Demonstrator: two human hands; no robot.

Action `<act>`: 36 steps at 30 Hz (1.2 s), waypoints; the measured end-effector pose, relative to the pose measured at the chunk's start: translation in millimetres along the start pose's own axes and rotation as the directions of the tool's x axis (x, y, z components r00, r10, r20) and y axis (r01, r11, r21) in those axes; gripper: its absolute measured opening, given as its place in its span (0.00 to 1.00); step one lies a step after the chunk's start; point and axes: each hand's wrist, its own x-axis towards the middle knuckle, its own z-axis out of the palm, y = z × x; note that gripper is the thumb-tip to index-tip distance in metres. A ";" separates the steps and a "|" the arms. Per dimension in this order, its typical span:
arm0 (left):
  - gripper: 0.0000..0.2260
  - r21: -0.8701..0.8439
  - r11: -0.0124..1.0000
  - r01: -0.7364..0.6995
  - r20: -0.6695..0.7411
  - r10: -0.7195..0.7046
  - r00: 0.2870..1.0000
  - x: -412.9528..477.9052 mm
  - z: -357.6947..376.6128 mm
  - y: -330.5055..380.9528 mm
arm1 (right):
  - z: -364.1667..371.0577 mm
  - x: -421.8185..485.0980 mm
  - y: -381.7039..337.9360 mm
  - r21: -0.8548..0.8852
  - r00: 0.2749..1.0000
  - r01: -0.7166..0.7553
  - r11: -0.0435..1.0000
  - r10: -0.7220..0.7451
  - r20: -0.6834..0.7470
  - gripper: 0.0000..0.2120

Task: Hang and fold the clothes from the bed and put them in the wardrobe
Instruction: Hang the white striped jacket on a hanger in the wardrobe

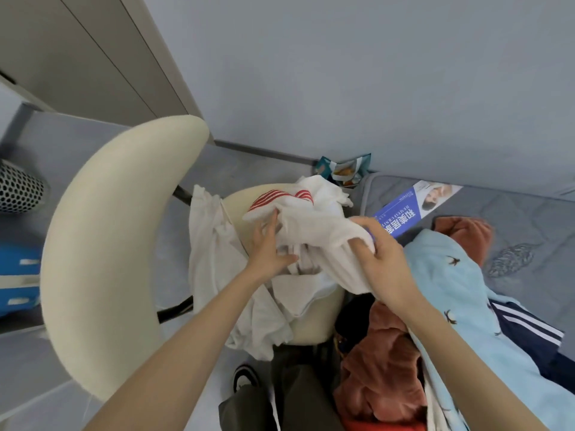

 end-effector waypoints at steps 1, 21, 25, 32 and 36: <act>0.40 0.059 0.998 0.020 0.002 -0.020 1.000 7.1 5.3 -0.9 | -5.3 -4.2 5.2 -0.114 1.000 -0.011 0.993 0.012 0.008 0.16; 0.14 -0.037 0.990 0.139 0.042 -0.138 0.990 -45.4 -2.0 -86.5 | 97.9 71.0 111.9 -0.597 0.811 -0.322 0.734 0.540 0.226 0.38; 0.10 -0.091 0.987 0.131 -0.072 -0.137 0.988 -39.3 -16.7 -73.1 | 97.8 55.0 112.6 -0.504 0.839 -0.212 0.838 0.420 0.346 0.25; 0.31 -0.196 0.960 0.203 -0.037 -0.214 0.976 6.8 -5.1 -21.6 | 79.7 11.7 87.8 -0.237 0.732 -0.110 0.965 0.240 0.638 0.21; 0.25 0.118 0.944 0.307 -0.046 -0.304 0.952 17.1 22.1 -27.8 | 64.8 2.8 90.2 -0.305 0.683 -0.083 0.949 0.277 0.676 0.09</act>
